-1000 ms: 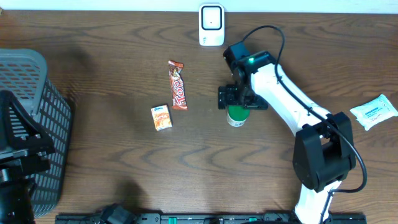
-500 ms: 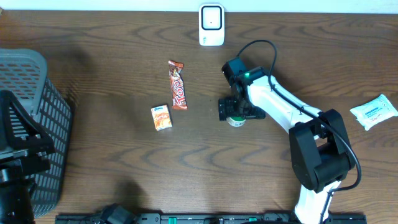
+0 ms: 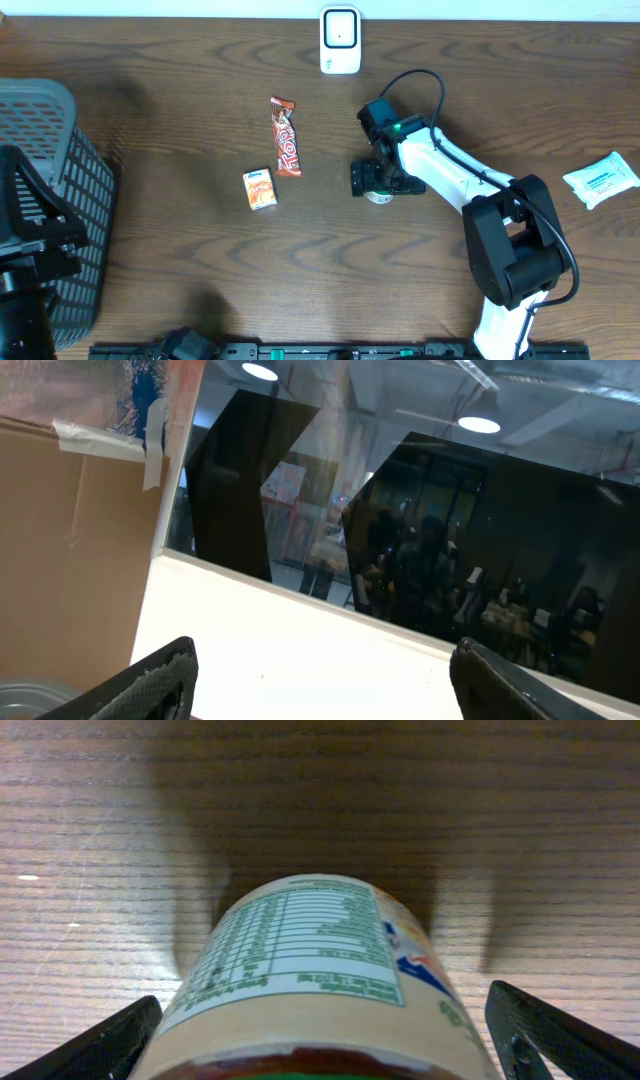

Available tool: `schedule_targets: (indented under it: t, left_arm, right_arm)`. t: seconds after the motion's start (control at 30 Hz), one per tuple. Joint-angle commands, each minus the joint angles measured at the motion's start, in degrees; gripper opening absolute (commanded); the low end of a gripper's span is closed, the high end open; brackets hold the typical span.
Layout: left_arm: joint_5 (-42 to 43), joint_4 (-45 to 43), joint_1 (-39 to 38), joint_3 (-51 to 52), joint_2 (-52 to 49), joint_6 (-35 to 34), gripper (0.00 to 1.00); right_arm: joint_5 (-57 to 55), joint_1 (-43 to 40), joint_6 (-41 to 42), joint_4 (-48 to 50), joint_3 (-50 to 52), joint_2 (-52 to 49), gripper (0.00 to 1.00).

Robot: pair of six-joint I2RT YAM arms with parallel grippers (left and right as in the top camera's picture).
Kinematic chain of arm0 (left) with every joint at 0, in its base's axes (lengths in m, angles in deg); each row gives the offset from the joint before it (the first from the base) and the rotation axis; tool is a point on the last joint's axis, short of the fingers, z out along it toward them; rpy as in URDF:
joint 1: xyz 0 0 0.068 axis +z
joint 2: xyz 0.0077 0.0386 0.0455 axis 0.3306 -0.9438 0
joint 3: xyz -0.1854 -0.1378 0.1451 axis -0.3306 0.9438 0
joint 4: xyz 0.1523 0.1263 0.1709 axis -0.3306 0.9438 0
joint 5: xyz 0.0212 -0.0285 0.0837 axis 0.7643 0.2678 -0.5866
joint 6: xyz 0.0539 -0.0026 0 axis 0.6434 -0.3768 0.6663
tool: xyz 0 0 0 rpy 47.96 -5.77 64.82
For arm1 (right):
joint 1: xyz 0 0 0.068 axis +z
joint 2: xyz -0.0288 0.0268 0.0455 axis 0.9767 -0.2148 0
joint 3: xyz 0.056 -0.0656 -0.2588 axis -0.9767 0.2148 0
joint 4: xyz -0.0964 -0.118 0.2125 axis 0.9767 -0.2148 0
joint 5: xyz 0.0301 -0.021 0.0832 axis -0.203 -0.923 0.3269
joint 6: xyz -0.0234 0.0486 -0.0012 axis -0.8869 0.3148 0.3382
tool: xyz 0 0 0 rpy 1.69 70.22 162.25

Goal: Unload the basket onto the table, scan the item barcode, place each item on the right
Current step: 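Grasp the green-lidded jar with the right gripper and lift it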

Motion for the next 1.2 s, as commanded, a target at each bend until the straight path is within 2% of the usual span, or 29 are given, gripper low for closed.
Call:
schedule_targets:
  t: [0.0, 0.33, 0.47, 0.5, 0.87, 1.17]
  left_arm:
    - [0.1, 0.1, 0.0, 0.2, 0.6, -0.5, 0.81]
    - [0.1, 0.1, 0.0, 0.2, 0.6, -0.5, 0.81]
    - [0.1, 0.1, 0.0, 0.2, 0.5, -0.5, 0.81]
    - [0.1, 0.1, 0.0, 0.2, 0.6, -0.5, 0.81]
    - [0.1, 0.1, 0.0, 0.2, 0.6, -0.5, 0.81]
    - [0.1, 0.1, 0.0, 0.2, 0.6, -0.5, 0.81]
  right_arm:
    - [1.2, 0.4, -0.3, 0.1, -0.2, 0.2, 0.98]
    - [5.3, -0.7, 0.6, -0.5, -3.0, 0.2, 0.93]
    - [5.0, -0.7, 0.5, 0.1, -3.1, 0.2, 0.77]
    - [4.5, -0.7, 0.5, 0.1, -3.1, 0.2, 0.75]
    - [2.2, -0.7, -0.5, -0.8, -3.0, -0.4, 0.80]
    - [2.2, -0.7, -0.5, 0.4, -3.0, -1.8, 0.75]
